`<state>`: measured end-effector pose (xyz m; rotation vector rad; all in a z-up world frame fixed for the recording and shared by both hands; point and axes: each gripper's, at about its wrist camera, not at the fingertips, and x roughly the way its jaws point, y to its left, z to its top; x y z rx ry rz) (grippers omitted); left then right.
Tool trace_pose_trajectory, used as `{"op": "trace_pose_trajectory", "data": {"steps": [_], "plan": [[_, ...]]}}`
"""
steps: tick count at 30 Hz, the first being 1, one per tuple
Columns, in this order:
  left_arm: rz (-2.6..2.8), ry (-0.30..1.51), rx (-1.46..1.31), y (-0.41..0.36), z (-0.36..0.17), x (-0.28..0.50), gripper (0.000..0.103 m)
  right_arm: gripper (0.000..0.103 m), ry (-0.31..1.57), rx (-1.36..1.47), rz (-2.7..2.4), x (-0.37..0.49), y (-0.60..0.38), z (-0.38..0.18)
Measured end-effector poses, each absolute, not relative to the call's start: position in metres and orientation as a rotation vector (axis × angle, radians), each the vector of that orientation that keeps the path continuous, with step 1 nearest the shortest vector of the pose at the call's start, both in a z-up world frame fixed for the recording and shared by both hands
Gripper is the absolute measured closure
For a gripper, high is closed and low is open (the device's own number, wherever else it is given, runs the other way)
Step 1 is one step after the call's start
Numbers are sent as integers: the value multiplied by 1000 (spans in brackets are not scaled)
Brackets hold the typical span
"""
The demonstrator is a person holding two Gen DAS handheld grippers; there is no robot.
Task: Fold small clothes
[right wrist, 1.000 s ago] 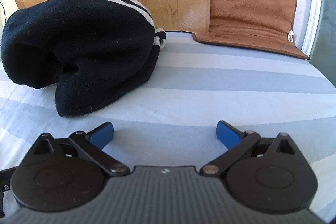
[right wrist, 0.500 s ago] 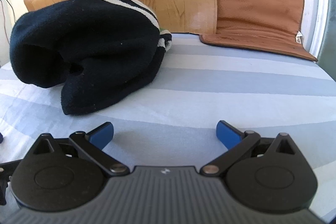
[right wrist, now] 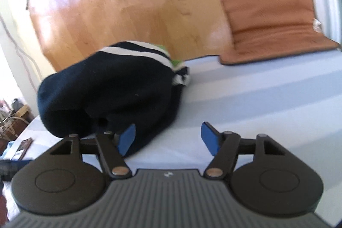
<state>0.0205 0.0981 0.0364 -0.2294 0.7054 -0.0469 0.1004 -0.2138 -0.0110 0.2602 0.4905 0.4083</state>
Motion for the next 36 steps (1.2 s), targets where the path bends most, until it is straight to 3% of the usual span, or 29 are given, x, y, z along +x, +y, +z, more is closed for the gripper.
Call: {"op": "trace_pose_trajectory", "data": {"steps": [8,9,10,11,12,13,14,15,18,21,23,25,30,32,36], "plan": [[-38,599,-120,76,57,59,0,28,580,323,449,151,-203,-19],[-56,599,-98,67,55,66,0,29,598,342,464,157,-201,-23],[-73,599,-73,57,53,74,3,40,612,352,482,163,-199,-24],[-80,604,-56,52,53,81,9,69,614,358,503,165,-195,-24],[-77,618,-37,48,51,89,35,87,610,366,527,165,-192,-22],[-69,642,-24,45,50,96,65,96,595,370,542,162,-191,-18],[-85,668,-41,49,49,100,81,96,557,354,557,156,-188,-10],[-117,688,-81,56,51,100,90,96,524,335,577,148,-188,-3],[-222,647,-182,81,67,75,91,96,464,310,680,120,-197,22],[-404,554,-191,100,86,19,91,96,512,242,863,93,-207,36],[-477,503,-115,103,88,-20,83,91,584,180,981,76,-214,34],[-503,488,-81,110,86,-44,38,81,679,168,1076,70,-226,26],[-355,401,-191,161,95,-38,6,62,605,303,897,90,-279,32],[-279,405,-283,181,99,-13,6,54,568,388,784,108,-295,33],[-188,535,-329,188,91,79,3,49,579,502,651,144,-307,15]]}}
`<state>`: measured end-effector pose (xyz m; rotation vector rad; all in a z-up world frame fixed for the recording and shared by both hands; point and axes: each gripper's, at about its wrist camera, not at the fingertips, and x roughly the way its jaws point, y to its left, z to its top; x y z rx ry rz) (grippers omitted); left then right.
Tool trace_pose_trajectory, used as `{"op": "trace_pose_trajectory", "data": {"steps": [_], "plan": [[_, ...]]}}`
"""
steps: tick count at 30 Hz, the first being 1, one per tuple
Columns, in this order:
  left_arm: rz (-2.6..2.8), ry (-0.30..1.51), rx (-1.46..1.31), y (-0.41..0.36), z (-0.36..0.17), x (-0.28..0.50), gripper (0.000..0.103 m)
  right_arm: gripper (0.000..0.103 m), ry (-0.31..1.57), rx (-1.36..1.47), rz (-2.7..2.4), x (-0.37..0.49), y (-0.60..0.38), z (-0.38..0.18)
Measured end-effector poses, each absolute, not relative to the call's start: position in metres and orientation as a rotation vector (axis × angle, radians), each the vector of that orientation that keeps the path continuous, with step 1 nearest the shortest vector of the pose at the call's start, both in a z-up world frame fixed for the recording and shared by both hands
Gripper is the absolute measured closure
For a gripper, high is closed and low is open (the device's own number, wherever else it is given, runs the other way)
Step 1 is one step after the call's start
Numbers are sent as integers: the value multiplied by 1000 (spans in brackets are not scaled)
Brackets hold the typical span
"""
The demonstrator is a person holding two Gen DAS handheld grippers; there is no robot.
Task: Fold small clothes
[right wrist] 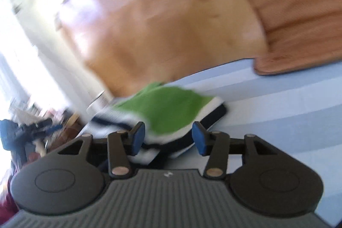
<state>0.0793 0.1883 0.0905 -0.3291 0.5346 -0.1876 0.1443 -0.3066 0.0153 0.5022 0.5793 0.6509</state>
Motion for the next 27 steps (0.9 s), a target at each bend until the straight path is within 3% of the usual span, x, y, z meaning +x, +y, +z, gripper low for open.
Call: {"op": "trace_pose_trajectory", "data": {"steps": [2,5,7,9,10,16,22,24,27], "plan": [[-170,654,-360,188,67,123,4,47,608,507,606,159,-301,4],[-191,809,-370,172,36,173,28,47,656,502,577,182,-277,-7],[-233,889,-346,153,21,194,69,47,693,519,576,193,-270,-19],[-248,911,-331,138,13,195,86,65,711,536,583,201,-263,-24],[-227,891,-305,133,15,191,92,94,696,538,576,199,-262,-23],[-197,697,-342,151,61,124,93,94,467,547,500,161,-293,26],[-344,561,-369,165,88,4,92,94,261,507,432,56,-363,63],[-405,589,-330,148,80,-20,86,94,273,479,381,27,-373,56],[-464,602,-218,127,69,-47,59,89,408,490,328,3,-388,26]]}}
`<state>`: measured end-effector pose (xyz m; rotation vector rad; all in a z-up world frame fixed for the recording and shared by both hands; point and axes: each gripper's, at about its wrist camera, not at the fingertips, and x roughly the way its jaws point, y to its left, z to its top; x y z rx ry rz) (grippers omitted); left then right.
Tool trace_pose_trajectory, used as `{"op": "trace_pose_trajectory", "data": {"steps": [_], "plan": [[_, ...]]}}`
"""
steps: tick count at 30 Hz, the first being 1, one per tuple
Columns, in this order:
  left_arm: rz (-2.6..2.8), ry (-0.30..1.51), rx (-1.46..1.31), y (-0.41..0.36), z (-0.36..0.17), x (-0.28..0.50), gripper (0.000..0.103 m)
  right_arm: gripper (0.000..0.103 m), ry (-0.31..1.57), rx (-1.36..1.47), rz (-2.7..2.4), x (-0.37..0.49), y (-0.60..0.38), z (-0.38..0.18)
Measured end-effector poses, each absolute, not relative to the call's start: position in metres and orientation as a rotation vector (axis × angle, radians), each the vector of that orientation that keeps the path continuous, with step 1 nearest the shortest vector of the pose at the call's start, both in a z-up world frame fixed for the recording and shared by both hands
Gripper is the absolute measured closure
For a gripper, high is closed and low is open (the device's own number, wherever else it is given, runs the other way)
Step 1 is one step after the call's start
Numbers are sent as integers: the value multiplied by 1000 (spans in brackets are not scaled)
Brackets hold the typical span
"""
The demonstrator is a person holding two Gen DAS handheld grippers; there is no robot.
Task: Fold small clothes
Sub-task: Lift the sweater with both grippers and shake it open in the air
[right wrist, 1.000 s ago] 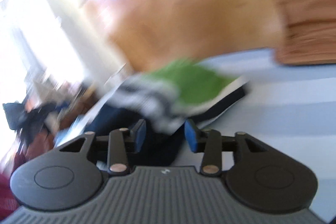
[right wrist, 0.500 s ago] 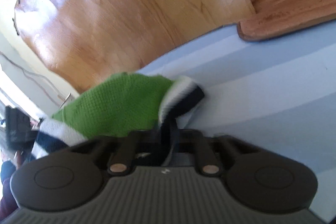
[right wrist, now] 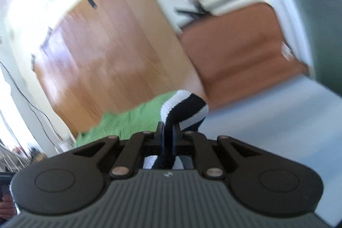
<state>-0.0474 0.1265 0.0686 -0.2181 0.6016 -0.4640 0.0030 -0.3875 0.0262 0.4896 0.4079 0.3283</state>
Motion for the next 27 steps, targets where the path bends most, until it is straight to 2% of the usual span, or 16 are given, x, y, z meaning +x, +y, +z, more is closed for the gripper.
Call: {"op": "trace_pose_trajectory", "data": {"steps": [3,4,5,6,11,18,20,21,22,23,24,25,26,27], "plan": [[-417,558,-189,133,74,-49,36,79,502,466,149,-13,-404,5],[-398,548,-202,140,76,-47,22,67,495,446,83,-16,-409,4],[-376,535,-206,145,80,-38,11,56,470,442,39,-19,-416,6],[-346,528,-205,146,83,-25,1,51,436,461,35,-20,-420,10],[-339,594,-209,146,74,57,0,22,393,442,260,26,-400,31],[-514,768,-159,114,34,131,0,19,562,253,593,125,-364,26],[-589,805,-171,108,26,137,2,19,589,223,699,135,-362,24],[-634,808,-176,105,26,136,9,20,606,209,746,140,-359,24],[-677,805,-169,102,27,132,21,20,623,195,791,144,-355,24],[-711,795,-151,98,30,127,27,26,643,174,835,148,-350,21],[-732,786,-133,94,33,123,43,32,662,154,862,151,-345,19],[-751,784,-119,92,35,118,55,43,688,136,886,157,-340,16],[-765,786,-106,90,37,113,59,49,721,116,900,160,-336,11],[-771,786,-92,88,39,110,62,49,739,94,895,163,-329,9]]}}
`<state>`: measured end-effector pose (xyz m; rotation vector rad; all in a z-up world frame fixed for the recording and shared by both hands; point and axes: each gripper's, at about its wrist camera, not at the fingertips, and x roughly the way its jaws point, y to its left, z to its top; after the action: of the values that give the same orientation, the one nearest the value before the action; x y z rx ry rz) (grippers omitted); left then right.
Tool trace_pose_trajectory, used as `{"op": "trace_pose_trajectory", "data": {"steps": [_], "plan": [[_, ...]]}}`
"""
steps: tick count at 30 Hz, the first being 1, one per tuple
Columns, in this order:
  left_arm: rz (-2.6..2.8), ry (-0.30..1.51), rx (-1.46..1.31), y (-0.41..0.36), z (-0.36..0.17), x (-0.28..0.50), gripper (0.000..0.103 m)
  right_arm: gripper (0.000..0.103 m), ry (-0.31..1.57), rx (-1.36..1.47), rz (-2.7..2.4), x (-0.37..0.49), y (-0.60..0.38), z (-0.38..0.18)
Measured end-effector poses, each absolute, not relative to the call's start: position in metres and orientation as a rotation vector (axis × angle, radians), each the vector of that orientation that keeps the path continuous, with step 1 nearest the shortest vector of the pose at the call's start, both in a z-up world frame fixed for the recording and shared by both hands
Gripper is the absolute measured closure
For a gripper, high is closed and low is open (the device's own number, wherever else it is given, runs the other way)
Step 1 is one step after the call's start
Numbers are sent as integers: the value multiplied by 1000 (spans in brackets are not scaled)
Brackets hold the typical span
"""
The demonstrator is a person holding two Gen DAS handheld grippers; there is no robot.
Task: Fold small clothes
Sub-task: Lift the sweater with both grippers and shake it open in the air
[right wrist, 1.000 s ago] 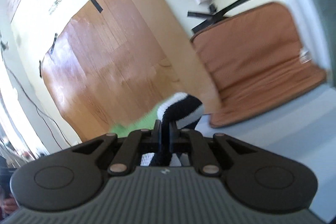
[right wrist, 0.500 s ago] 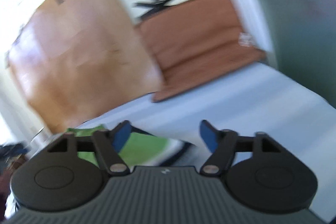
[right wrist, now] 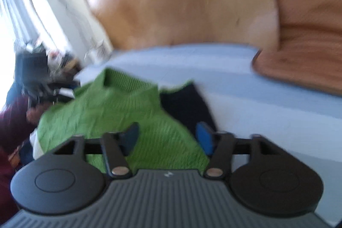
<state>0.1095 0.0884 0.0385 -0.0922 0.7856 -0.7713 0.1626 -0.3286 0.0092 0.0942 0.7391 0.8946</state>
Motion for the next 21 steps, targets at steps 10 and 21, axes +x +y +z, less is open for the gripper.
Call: {"op": "trace_pose_trajectory", "data": {"steps": [10,21], "plan": [[-669,821,-52,85,35,133,50,89,733,108,897,140,-343,6],[-523,561,-7,89,97,52,91,89,300,-109,472,6,-324,91]]}}
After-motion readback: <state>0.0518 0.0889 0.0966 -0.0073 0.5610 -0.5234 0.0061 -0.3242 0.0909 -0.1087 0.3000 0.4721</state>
